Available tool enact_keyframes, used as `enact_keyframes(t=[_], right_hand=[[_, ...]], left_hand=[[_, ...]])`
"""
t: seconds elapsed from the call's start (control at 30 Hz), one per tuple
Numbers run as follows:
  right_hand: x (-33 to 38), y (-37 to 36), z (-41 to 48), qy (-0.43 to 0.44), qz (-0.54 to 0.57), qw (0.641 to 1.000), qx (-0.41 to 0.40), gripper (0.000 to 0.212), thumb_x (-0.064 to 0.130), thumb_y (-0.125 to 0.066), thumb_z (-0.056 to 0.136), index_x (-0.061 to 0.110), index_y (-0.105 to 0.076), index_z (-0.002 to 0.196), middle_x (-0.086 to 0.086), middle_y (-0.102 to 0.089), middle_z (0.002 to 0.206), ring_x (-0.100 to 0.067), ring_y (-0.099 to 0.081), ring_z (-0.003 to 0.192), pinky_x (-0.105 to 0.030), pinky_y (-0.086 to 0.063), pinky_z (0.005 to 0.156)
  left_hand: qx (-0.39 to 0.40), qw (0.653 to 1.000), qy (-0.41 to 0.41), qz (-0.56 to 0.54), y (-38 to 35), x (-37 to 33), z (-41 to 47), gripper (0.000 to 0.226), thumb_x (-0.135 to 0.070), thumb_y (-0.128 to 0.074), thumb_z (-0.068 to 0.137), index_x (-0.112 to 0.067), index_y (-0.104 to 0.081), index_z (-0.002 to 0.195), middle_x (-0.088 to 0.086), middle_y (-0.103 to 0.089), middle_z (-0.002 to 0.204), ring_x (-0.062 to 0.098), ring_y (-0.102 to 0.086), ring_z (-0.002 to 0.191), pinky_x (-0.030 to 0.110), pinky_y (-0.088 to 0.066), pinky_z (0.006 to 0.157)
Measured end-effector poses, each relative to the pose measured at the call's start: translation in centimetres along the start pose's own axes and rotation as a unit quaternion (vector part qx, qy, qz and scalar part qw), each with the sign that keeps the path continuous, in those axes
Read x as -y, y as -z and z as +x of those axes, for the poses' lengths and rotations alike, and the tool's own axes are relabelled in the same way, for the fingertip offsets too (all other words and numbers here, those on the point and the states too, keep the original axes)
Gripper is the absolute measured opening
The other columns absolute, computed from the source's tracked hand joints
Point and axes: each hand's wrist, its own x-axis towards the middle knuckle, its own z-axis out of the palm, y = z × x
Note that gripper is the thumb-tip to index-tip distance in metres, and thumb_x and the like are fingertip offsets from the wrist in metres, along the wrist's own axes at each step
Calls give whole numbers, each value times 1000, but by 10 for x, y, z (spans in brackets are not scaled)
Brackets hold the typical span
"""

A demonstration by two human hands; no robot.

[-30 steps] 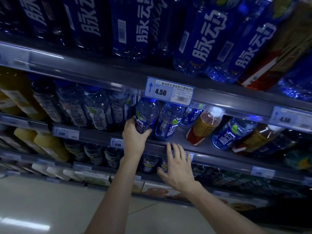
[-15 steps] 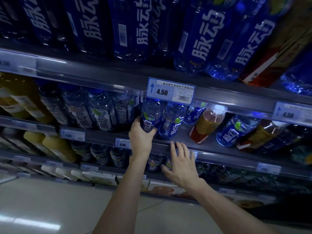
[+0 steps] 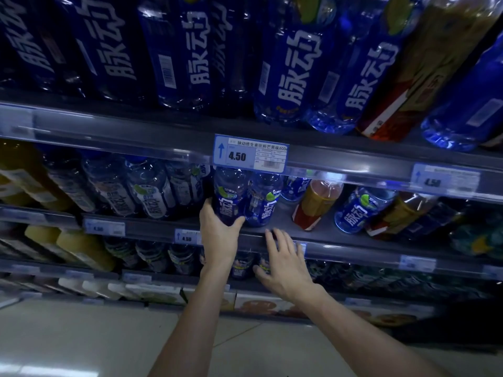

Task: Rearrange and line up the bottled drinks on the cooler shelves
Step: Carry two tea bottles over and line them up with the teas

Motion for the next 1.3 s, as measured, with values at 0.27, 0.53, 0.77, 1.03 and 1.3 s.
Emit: enact_keyframes(t=[0.27, 0.53, 0.77, 1.03, 1.3], right_hand=[[-27, 23, -20, -15, 26, 998, -56, 79, 57, -44, 91, 17, -13, 153, -5, -20, 158, -23, -11, 146, -48, -11, 119], [-85, 46, -50, -83, 64, 986, -126, 77, 55, -48, 91, 12, -25, 149, -7, -36, 151, -23, -31, 139, -37, -21, 118], [-152, 67, -70, -154, 88, 965, -191, 77, 52, -57, 89, 8, -31, 146, -12, -39, 147, -28, -37, 133, -40, -32, 111], [-189, 76, -67, -236, 200, 915, -261, 83, 43, -63, 88, 4, -21, 148, -19, -29, 150, -35, -36, 133, -43, -38, 105], [-205, 75, -40, -283, 257, 873, -303, 76, 37, -62, 91, -5, -26, 143, -25, -35, 143, -40, -39, 129, -47, -44, 99]], left_hand=[[17, 999, 24, 20, 7, -3, -40, 73, -32, -74, 82, -19, -34, 142, -2, -44, 137, 13, -44, 122, 29, -38, 95], [43, 998, 0, 37, -32, -36, -83, 71, -31, -73, 83, -20, -35, 141, -3, -44, 139, 11, -43, 124, 23, -34, 94], [69, 996, -31, 44, -87, -63, -112, 71, -28, -74, 83, -16, -34, 141, 1, -41, 141, 16, -41, 128, 23, -31, 99], [50, 998, -24, 38, -133, -88, -104, 78, -33, -74, 83, -15, -29, 145, 4, -34, 146, 16, -37, 129, 12, -24, 90], [27, 999, -29, 27, -161, -87, -83, 80, -31, -77, 79, -12, -31, 141, 6, -36, 138, 16, -41, 120, 20, -28, 94]])
